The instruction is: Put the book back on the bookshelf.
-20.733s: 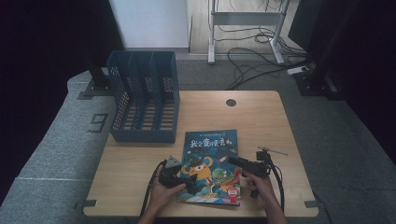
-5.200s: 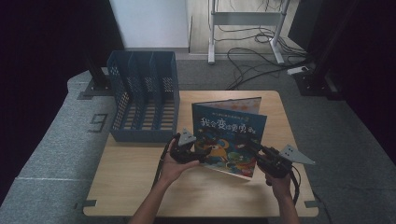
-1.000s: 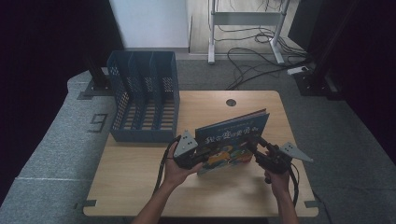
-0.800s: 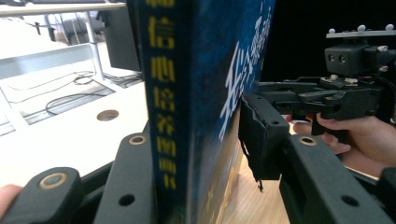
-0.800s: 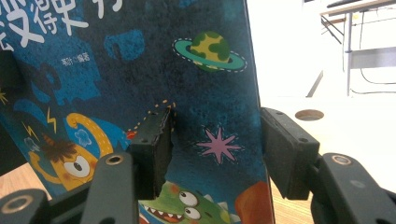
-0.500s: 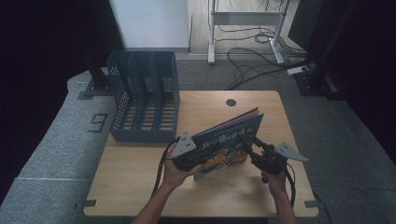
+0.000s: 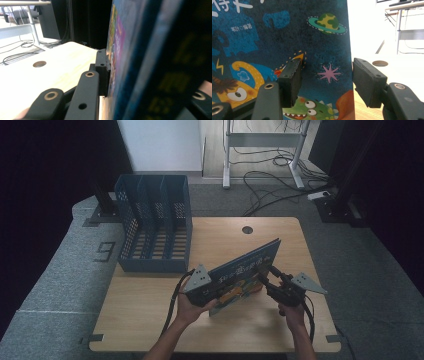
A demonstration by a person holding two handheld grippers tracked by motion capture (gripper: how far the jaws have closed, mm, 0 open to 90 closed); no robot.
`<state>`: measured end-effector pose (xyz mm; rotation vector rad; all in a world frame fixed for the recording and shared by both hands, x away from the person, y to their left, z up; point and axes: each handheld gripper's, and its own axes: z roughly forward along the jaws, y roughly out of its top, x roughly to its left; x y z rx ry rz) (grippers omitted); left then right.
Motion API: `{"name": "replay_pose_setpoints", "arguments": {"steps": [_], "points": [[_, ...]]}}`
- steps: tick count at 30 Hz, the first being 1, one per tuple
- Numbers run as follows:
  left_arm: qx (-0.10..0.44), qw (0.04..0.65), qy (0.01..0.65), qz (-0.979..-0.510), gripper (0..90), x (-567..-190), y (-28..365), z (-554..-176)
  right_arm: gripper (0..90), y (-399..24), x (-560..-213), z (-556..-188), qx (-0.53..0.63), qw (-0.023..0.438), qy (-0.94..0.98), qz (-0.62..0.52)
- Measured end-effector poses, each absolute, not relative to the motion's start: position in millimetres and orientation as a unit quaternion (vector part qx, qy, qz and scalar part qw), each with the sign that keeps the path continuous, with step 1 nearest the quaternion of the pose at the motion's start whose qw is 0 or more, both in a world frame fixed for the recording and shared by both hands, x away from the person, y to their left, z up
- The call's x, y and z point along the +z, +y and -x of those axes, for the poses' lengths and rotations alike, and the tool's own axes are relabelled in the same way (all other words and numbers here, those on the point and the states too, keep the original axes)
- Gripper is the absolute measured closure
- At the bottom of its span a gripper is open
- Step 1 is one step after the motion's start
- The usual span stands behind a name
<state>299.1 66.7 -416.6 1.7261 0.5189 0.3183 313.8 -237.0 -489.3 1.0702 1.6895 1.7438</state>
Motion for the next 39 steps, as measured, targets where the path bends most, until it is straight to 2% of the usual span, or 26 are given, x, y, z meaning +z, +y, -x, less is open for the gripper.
{"name": "replay_pose_setpoints", "arguments": {"steps": [5,8,19,39], "points": [[0.133,0.619,0.233,-0.738,72.2,-416,66,-301,40.7,-234,-490,-313,0.636,0.247,0.614,-0.397],[0.147,0.619,0.235,-0.735,76.5,-417,66,-299,40.6,-233,-490,-314,0.637,0.248,0.612,-0.398],[0.17,0.619,0.225,-0.733,81.0,-417,64,-290,39.7,-235,-491,-315,0.63,0.241,0.619,-0.401],[0.164,0.652,0.281,-0.685,81.9,-411,80,-296,40.1,-252,-490,-313,0.632,0.244,0.599,-0.426]]}}
